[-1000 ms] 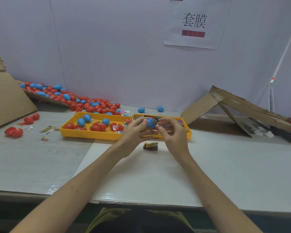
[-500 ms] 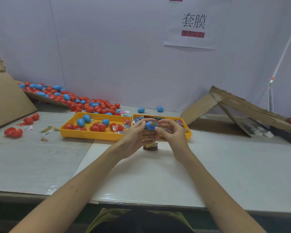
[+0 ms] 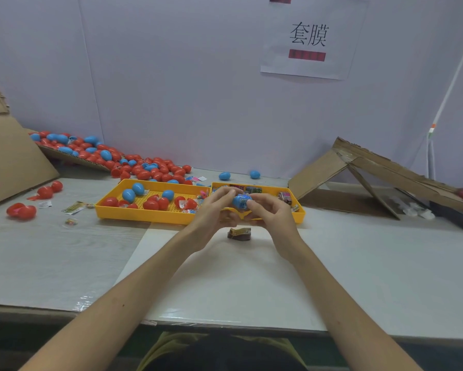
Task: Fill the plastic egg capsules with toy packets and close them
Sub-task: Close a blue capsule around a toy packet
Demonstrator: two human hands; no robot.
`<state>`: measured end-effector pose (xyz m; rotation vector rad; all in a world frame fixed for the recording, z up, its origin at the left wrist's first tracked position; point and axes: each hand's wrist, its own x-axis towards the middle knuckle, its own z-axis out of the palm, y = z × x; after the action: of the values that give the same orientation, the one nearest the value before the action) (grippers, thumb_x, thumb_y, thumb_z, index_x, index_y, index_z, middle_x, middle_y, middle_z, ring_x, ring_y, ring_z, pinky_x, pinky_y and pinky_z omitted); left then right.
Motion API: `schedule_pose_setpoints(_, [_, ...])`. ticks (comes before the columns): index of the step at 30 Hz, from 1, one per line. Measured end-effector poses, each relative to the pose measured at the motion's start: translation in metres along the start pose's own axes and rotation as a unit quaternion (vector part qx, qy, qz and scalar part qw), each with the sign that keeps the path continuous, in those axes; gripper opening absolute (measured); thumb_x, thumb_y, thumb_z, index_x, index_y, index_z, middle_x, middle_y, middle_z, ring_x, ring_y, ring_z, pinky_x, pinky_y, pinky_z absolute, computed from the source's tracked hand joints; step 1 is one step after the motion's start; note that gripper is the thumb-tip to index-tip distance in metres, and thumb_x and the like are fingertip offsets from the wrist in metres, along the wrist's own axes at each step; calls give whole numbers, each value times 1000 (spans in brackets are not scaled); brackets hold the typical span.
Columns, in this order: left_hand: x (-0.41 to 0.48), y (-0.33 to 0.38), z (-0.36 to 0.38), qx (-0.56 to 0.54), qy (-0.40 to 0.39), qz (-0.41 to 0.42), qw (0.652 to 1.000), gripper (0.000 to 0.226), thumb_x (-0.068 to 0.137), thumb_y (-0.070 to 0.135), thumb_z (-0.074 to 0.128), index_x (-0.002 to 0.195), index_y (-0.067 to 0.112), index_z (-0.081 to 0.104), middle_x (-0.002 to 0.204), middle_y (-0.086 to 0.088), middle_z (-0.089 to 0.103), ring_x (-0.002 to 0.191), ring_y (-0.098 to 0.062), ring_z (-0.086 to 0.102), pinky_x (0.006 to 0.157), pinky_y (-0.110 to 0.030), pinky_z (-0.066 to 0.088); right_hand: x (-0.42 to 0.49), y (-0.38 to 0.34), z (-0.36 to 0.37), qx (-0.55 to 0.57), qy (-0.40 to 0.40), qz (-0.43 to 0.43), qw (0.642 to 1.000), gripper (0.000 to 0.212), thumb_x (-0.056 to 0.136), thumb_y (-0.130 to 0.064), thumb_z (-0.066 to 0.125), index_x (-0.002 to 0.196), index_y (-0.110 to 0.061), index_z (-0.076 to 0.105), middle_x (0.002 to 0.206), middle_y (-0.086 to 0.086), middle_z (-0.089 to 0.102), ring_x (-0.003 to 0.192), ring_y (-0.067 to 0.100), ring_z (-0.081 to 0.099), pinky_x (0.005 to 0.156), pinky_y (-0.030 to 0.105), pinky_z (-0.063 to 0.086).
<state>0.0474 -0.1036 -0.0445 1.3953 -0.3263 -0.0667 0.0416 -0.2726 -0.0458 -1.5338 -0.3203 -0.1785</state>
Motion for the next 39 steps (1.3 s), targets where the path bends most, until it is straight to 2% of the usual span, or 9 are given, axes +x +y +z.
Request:
schedule_pose_setpoints(7, [-1, -3, 0, 43, 24, 56, 997, 28, 88, 17, 78, 114, 24, 72, 108, -11, 73, 100, -27, 74, 89, -43, 61, 3, 0, -1, 28, -2, 36, 999, 18, 97, -21, 64, 108, -7, 70, 85, 6, 74, 70, 16, 68, 77, 36, 58])
schedule_pose_setpoints(12, [-3, -2, -1, 28, 31, 63, 997, 21, 89, 14, 75, 109, 23, 75, 99, -7, 78, 98, -26, 75, 83, -32, 62, 4, 1, -1, 27, 3, 62, 998, 27, 93, -32, 69, 106, -9, 67, 91, 6, 74, 75, 17, 70, 76, 32, 60])
schedule_pose_setpoints(16, [-5, -1, -1, 19, 48, 72, 996, 23, 91, 7, 72, 109, 21, 75, 97, -7, 79, 93, -24, 76, 76, -24, 60, 3, 0, -1, 39, -2, 45, 998, 27, 94, -22, 69, 118, -11, 65, 103, 11, 75, 83, 25, 72, 83, 40, 61])
schedule_pose_setpoints(20, [-5, 0, 0, 27, 43, 69, 996, 24, 94, 10, 69, 111, 27, 74, 103, -7, 78, 94, -21, 76, 78, -25, 60, 1, -3, -2, 45, -8, 40, 998, 21, 93, -15, 70, 112, -6, 69, 101, 13, 76, 89, 25, 74, 79, 34, 61])
schedule_pose_setpoints(24, [1, -1, 1, 63, 92, 88, 990, 26, 103, 19, 57, 128, 24, 63, 104, -5, 77, 88, -22, 76, 77, -29, 62, 10, -11, -7, 205, 34, 131, 969, 18, 92, -11, 69, 108, -6, 65, 91, 4, 75, 80, 15, 73, 68, 24, 57])
schedule_pose_setpoints(29, [6, -4, -9, 138, 210, 139, 958, 18, 105, 10, 50, 111, 14, 67, 90, -8, 72, 80, -24, 73, 70, -29, 61, 40, -34, -17, 202, -24, 245, 948, 28, 93, -8, 67, 119, 1, 61, 100, 16, 74, 83, 22, 75, 68, 26, 60])
schedule_pose_setpoints(34, [6, -4, -13, 155, 239, 160, 945, 21, 105, 7, 49, 99, 20, 66, 87, -7, 70, 74, -20, 73, 66, -26, 60, 105, -84, -77, 409, 160, 95, 893, 39, 105, -14, 49, 140, 1, 43, 129, 24, 58, 100, 30, 67, 81, 36, 59])
schedule_pose_setpoints(37, [6, -4, -11, 166, 239, 155, 944, 20, 104, 6, 49, 100, 16, 66, 88, -9, 70, 75, -23, 72, 66, -27, 60, 110, -82, -100, 305, 246, 121, 912, 37, 107, -18, 41, 141, -6, 39, 138, 23, 54, 111, 33, 64, 89, 37, 51])
schedule_pose_setpoints(39, [5, -2, -10, 174, 238, 157, 942, 21, 104, 6, 50, 98, 18, 65, 87, -7, 70, 76, -22, 71, 66, -27, 59, 99, -64, -93, 189, 229, 138, 945, 21, 106, -16, 41, 122, -6, 51, 122, 17, 65, 92, 25, 69, 76, 32, 53])
